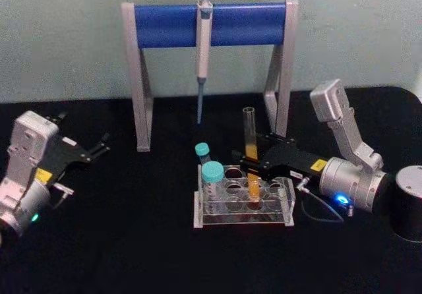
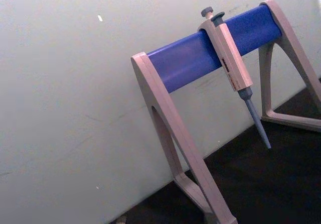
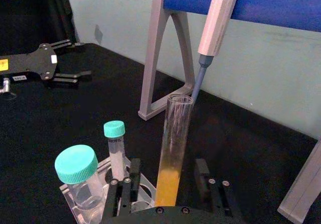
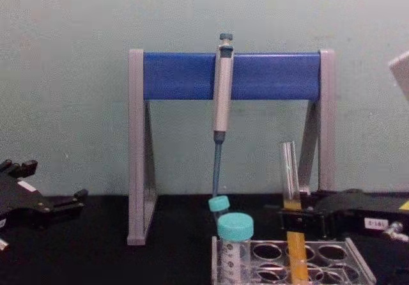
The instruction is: Pick up the test tube from the test tube rack, shake it, then place it back into the test tube rack.
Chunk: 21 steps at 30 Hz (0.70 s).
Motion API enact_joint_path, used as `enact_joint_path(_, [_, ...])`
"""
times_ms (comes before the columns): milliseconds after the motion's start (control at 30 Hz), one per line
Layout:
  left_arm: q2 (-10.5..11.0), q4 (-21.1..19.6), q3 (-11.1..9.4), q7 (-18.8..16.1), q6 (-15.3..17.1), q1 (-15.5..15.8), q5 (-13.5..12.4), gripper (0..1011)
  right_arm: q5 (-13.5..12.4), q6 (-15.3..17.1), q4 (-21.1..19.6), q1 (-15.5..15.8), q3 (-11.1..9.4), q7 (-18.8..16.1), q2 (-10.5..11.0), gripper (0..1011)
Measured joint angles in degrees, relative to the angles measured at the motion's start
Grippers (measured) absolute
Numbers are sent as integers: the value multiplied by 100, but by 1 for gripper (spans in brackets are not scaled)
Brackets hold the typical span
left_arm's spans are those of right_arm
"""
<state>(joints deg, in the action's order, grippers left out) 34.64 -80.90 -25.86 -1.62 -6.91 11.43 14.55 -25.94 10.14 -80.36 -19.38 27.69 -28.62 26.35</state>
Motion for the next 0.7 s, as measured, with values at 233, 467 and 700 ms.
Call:
enact_joint_path(233, [0, 0, 0, 0, 0, 0, 0, 1002, -1, 0, -4, 2, -2, 3, 1, 533])
enact_joint_path(467, [0, 0, 0, 0, 0, 0, 0, 1001, -1, 0, -4, 2, -2, 5, 1, 299])
enact_joint_path(700, [0, 0, 0, 0, 0, 0, 0, 1001, -2, 0, -4, 2, -1, 5, 1, 229])
